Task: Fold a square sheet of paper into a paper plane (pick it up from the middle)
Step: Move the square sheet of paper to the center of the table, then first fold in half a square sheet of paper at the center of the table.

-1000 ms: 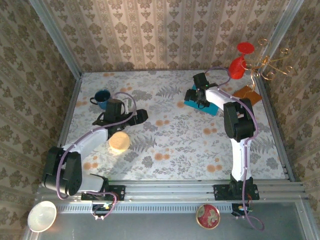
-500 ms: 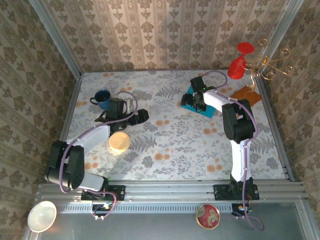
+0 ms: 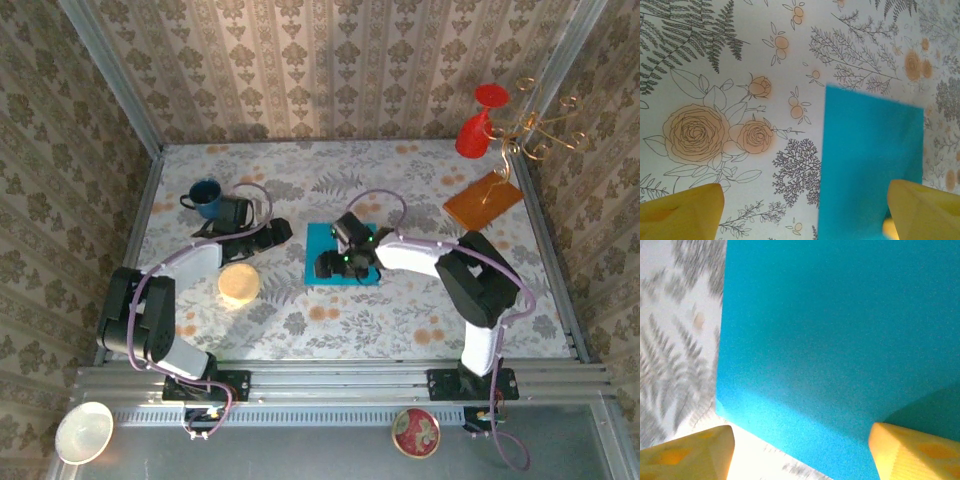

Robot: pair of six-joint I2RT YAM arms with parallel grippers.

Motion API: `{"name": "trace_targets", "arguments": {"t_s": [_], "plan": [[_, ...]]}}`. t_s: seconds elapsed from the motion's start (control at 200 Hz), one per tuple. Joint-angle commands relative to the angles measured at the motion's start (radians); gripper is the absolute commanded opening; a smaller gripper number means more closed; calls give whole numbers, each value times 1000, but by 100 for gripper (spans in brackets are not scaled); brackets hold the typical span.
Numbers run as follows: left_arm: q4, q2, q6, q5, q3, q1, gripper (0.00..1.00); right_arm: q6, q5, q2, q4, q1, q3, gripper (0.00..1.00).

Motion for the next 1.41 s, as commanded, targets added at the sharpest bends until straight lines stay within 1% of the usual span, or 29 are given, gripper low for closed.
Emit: {"name": "trace_targets", "arguments": {"t_s": [0.0, 0.08, 0.19, 0.275, 0.29, 0.34, 0.5, 0.565, 0.705, 0.795, 0.88, 0.975, 1.125, 1.26, 1.4], "plan": [[-27, 2, -47, 5, 3, -6, 83, 126, -93, -56, 29, 5, -68, 74], [-37, 0, -75, 13, 1, -27, 81, 134, -70, -141, 41, -18, -54, 74], [-44, -20, -138, 5, -14, -81, 81, 139, -36, -200, 30, -101, -57, 72], [-37, -35, -186, -5, -27, -122, 82, 115, -54, -156, -40, -180, -42, 68], [-34, -34, -194, -6, -28, -152, 82, 106, -56, -146, -53, -191, -35, 66], [-23, -29, -221, -12, -26, -193, 83, 83, -58, -121, -76, -220, -24, 63], [-1, 33, -273, -28, 26, -294, 83, 14, -55, -32, -173, -254, 68, 55], [1, 75, -277, -23, 54, -316, 84, 13, -57, -2, -181, -262, 82, 54], [-20, 166, -256, 6, 122, -345, 84, 11, -50, 47, -201, -268, 102, 55], [-71, 196, -223, -5, 164, -354, 84, 18, -43, 55, -210, -268, 91, 56], [-84, 213, -213, -9, 172, -356, 85, 43, -35, 47, -205, -267, 54, 57], [-87, 230, -211, 0, 169, -355, 85, 86, -40, 30, -186, -265, 1, 58], [-111, 244, -199, 0, 166, -356, 86, 150, -86, -20, -108, -260, -84, 58], [-134, 251, -187, -9, 163, -355, 86, 118, -71, -98, -103, -267, -67, 58], [-143, 245, -185, -6, 161, -354, 86, 85, -57, -114, -158, -268, -43, 57]]}}
